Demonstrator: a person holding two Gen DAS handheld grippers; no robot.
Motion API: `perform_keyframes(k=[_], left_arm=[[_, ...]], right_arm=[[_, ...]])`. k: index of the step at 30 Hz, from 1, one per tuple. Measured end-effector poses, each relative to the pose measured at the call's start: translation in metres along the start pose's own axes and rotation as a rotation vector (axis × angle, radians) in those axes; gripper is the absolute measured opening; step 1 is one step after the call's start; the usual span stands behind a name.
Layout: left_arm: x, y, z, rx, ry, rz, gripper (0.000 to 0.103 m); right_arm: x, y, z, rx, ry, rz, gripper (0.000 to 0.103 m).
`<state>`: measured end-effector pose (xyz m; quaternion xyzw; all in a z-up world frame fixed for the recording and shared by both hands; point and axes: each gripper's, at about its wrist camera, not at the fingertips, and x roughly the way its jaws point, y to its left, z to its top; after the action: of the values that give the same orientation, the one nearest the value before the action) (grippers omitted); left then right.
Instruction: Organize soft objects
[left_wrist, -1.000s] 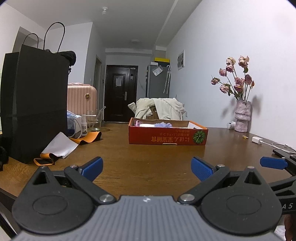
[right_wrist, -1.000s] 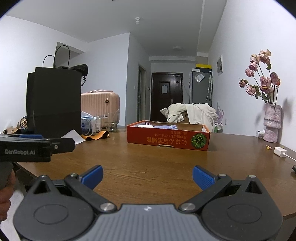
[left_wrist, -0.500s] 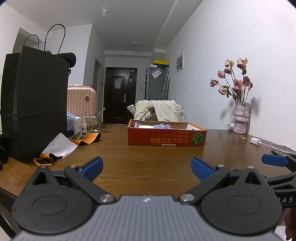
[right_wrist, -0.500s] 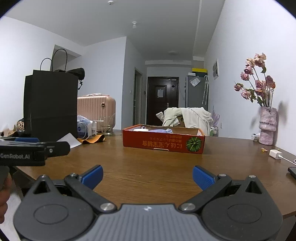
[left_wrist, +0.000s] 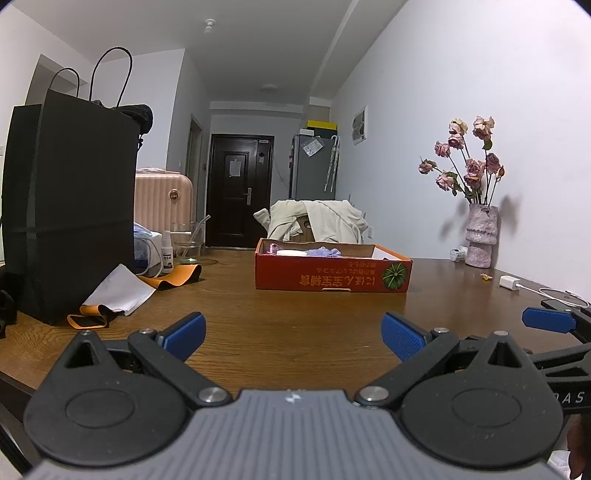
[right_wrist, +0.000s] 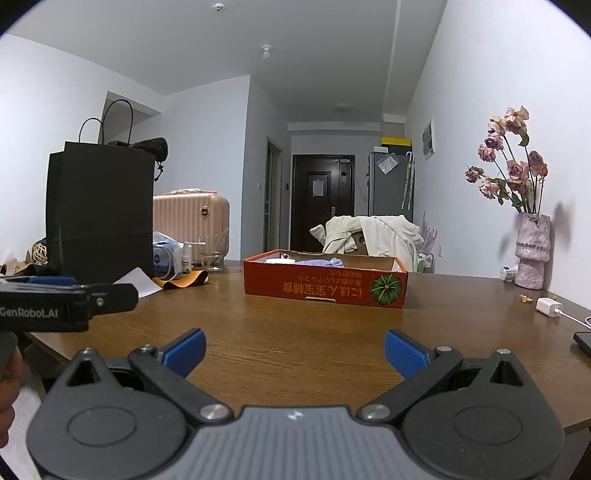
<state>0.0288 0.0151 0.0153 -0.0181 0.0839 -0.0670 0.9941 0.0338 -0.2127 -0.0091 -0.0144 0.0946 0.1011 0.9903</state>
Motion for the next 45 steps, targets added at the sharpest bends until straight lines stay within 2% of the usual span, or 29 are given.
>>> perform_keyframes(k=[45], left_arm=[[-0.0007, -0.0021, 0.0007, 0.010, -0.005, -0.019, 0.103]], right_arm=[[-0.0011, -0.0008, -0.0006, -0.001, 0.000, -0.005, 0.103]])
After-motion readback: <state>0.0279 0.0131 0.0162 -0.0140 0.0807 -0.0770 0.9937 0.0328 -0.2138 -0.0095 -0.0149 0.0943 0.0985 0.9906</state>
